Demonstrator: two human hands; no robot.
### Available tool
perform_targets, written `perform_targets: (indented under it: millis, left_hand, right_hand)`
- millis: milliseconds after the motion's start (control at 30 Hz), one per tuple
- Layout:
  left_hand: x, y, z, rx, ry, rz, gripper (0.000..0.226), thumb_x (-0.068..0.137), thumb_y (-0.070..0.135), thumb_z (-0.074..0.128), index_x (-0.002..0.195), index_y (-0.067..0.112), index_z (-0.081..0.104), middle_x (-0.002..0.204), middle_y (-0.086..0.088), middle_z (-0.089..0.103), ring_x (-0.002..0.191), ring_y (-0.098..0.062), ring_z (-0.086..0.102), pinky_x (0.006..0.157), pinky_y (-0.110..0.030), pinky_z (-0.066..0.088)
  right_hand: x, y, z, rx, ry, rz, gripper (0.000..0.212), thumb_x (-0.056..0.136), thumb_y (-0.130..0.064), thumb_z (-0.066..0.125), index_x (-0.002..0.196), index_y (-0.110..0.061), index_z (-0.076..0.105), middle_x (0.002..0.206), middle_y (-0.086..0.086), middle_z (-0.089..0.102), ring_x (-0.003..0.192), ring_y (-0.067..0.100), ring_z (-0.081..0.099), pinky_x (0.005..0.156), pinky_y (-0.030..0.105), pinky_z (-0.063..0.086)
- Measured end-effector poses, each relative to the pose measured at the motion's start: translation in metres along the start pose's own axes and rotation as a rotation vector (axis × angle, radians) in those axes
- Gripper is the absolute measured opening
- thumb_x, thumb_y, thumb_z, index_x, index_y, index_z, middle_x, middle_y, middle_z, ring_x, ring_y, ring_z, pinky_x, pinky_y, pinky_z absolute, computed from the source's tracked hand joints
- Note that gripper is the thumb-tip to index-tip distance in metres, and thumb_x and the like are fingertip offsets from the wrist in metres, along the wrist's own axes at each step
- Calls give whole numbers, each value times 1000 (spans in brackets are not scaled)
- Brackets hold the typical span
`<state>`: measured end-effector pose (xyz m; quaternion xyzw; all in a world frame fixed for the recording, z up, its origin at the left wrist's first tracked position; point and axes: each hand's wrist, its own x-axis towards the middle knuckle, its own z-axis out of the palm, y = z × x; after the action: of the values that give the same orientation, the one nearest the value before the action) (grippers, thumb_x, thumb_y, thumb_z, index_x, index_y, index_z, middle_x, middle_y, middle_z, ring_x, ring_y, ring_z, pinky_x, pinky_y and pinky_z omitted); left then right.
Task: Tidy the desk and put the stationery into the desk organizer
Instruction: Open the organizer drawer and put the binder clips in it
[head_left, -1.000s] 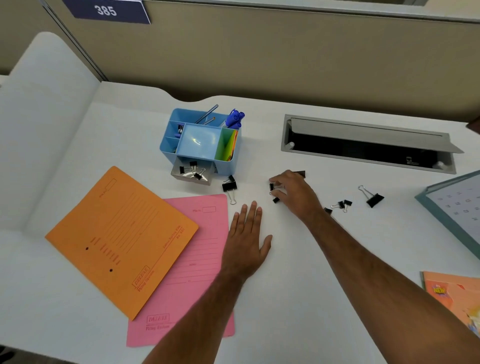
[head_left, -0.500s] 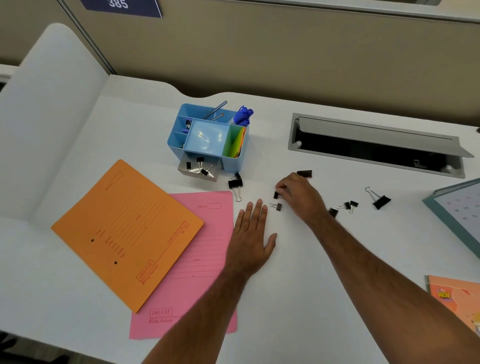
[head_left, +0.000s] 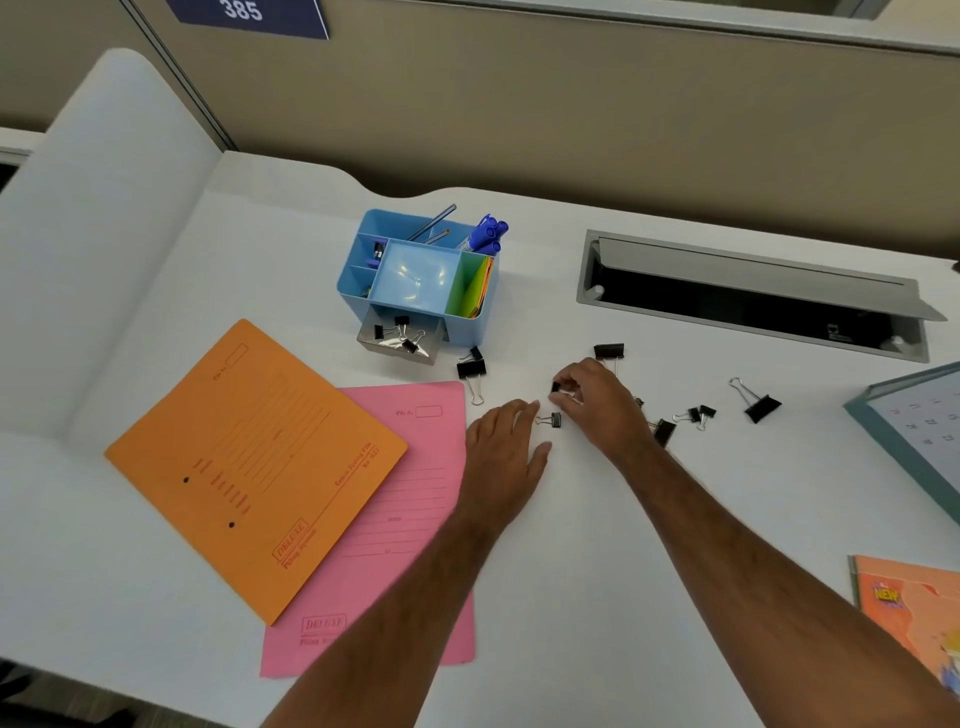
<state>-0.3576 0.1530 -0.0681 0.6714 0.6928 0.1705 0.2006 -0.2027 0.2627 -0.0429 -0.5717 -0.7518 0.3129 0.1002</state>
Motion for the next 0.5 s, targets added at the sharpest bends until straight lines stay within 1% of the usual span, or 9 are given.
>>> perform_targets:
  millis: [67, 167, 233, 300, 333, 400, 500]
  left_hand:
    - [13, 9, -6, -10, -11, -22, 50, 104, 43, 54, 149, 22, 51, 144, -2, 54, 133, -24, 47, 113, -42, 33]
    - [26, 19, -9, -16, -54, -43, 46, 102, 43, 61, 143, 23, 58, 137, -2, 57, 127, -23, 50, 110, -40, 32]
    - [33, 23, -9, -1, -51, -38, 37, 100, 41, 65, 132, 24, 67, 132, -1, 61, 122, -22, 54, 107, -40, 34]
    - [37, 25, -10, -1, -41, -32, 29, 101, 38, 65, 124, 23, 73, 130, -1, 64, 119, -22, 56, 105, -40, 35]
    - [37, 26, -10, 2, -39, -26, 27, 102, 37, 65, 123, 22, 73, 129, -1, 65, 119, -23, 56, 105, -40, 35]
    - [35, 24, -12, 18, -34, -14, 26, 103, 34, 63, 122, 20, 73, 128, -2, 65, 118, -23, 56, 103, -40, 35]
    - [29, 18, -18, 10, 0, -12, 24, 103, 32, 64, 120, 18, 73, 126, -3, 66, 117, -25, 57, 100, -41, 37]
  right_hand:
    - [1, 0, -1, 12, 9, 22, 20, 97, -27, 68, 113, -15, 68, 110, -1, 61, 97, 14, 61, 81, 30, 51]
    - [4, 1, -7, 39, 53, 45, 19, 97, -28, 68, 112, -16, 68, 110, -2, 58, 90, 8, 56, 76, 25, 45]
    - [7, -1, -13, 51, 91, 40, 20, 97, -29, 69, 113, -17, 69, 106, -5, 55, 81, 4, 53, 72, 20, 45]
    - [12, -8, -20, 49, 133, 31, 21, 97, -32, 69, 114, -20, 69, 100, -9, 51, 77, 0, 50, 67, 12, 38]
    - [15, -14, -24, 50, 147, 16, 20, 97, -32, 69, 114, -21, 70, 96, -10, 50, 76, -1, 50, 65, 11, 35]
    - [20, -31, -28, 49, 151, -46, 19, 96, -34, 70, 113, -24, 70, 88, -10, 50, 73, 3, 50, 61, 16, 37]
    - [30, -65, -30, 56, 114, -141, 18, 94, -37, 71, 111, -29, 71, 81, -10, 53, 71, 12, 53, 61, 28, 44]
